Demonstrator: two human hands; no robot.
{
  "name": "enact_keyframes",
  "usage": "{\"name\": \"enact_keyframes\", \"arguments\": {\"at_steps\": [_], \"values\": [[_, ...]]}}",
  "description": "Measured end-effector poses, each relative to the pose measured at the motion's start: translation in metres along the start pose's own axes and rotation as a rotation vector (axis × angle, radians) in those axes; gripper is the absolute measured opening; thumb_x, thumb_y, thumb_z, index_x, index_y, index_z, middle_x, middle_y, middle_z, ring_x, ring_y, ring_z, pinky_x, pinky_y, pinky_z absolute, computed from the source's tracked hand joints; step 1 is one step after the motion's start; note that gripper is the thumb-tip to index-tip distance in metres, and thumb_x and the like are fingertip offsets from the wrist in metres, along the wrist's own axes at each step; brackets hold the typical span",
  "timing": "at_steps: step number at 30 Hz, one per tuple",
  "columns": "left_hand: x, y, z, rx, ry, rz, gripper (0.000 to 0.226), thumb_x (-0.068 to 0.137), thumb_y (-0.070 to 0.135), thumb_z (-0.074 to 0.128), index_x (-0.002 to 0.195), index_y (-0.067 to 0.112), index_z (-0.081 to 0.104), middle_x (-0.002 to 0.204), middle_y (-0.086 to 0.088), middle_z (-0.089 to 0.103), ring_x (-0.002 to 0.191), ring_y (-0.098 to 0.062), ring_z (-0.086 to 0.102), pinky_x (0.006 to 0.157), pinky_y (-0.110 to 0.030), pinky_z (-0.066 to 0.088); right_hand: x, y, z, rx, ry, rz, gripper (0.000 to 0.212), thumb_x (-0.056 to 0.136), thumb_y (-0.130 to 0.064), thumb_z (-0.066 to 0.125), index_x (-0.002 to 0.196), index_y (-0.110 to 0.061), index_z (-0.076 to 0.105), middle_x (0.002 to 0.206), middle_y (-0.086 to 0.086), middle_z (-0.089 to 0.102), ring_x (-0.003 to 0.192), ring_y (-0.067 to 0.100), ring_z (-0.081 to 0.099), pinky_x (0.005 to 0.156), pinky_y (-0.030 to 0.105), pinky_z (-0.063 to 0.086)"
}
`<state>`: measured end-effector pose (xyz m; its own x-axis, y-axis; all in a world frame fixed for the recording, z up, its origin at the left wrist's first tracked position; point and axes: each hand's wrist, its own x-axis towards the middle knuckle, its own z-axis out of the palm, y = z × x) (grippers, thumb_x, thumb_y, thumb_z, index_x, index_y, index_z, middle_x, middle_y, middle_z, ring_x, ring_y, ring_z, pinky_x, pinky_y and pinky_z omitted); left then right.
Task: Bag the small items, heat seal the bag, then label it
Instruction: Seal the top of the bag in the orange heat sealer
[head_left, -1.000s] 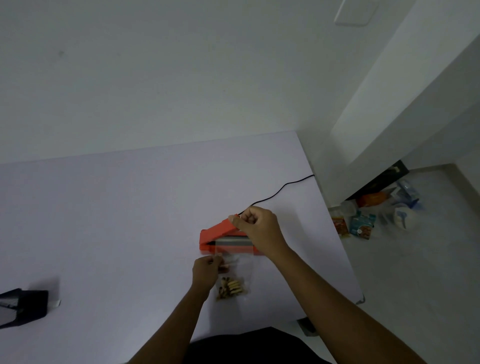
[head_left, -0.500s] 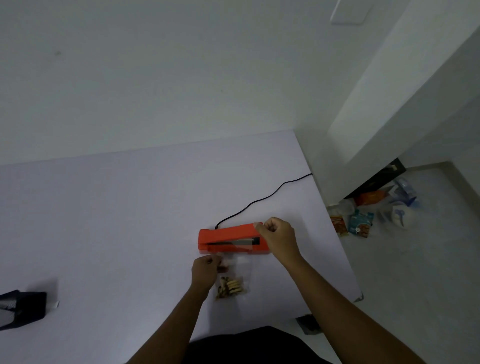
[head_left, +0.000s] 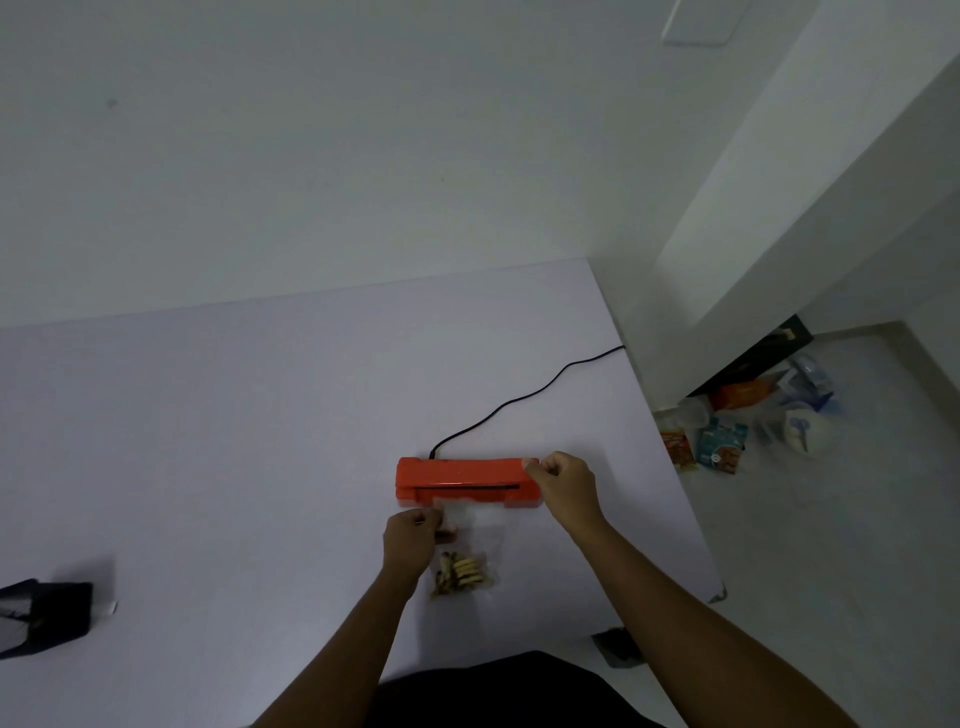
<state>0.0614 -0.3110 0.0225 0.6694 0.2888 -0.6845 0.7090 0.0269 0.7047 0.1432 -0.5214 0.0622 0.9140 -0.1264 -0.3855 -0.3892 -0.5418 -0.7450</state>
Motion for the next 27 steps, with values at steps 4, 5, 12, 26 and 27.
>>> {"name": "enact_keyframes", "arguments": {"at_steps": [4,5,12,26,27], "values": [[0.000,0.001,-0.001,0.012,0.007,-0.002,0.027,0.096,0.024,0.058,0.081,0.009,0.074,0.073,-0.006,0.077,0.071,-0.023,0.076,0.062,-0.031,0.049,0.004,0.008,0.003,-0.025,0.006,0.011,0.041,0.085,-0.032,0.070,0.059,-0.012,0.045,0.056,0.003,0.048,0.053,0.015,0.043,0.052,0.027,0.036],[-0.001,0.002,-0.001,0.010,0.010,0.000,0.027,0.096,0.023,0.058,0.081,0.009,0.074,0.074,-0.007,0.077,0.069,-0.021,0.076,0.060,-0.029,0.049,0.005,0.010,0.004,-0.032,0.008,0.014,0.042,0.085,-0.032,0.070,0.058,-0.012,0.045,0.056,0.004,0.048,0.053,0.015,0.043,0.052,0.027,0.036],[-0.006,0.007,-0.002,0.010,0.013,0.011,0.036,0.096,0.031,0.058,0.080,0.002,0.073,0.075,-0.007,0.077,0.067,-0.018,0.075,0.053,-0.025,0.048,0.010,0.022,0.008,-0.044,0.003,0.064,0.045,0.083,-0.035,0.072,0.058,-0.012,0.044,0.055,0.004,0.047,0.052,0.015,0.042,0.053,0.027,0.036],[-0.003,0.004,-0.003,-0.002,-0.001,-0.005,0.026,0.096,0.026,0.058,0.079,0.012,0.073,0.074,-0.005,0.077,0.069,-0.020,0.076,0.065,-0.031,0.053,0.015,0.032,0.008,0.030,-0.034,0.112,0.048,0.082,-0.038,0.074,0.056,-0.011,0.046,0.054,0.004,0.046,0.049,0.014,0.042,0.052,0.026,0.037],[-0.002,0.003,-0.003,-0.005,-0.002,-0.007,0.026,0.096,0.027,0.059,0.080,0.012,0.073,0.075,-0.006,0.077,0.069,-0.020,0.076,0.064,-0.030,0.052,0.015,0.033,0.008,0.031,-0.036,0.111,0.047,0.082,-0.040,0.074,0.057,-0.010,0.047,0.054,0.005,0.046,0.049,0.014,0.042,0.052,0.026,0.038]]}}
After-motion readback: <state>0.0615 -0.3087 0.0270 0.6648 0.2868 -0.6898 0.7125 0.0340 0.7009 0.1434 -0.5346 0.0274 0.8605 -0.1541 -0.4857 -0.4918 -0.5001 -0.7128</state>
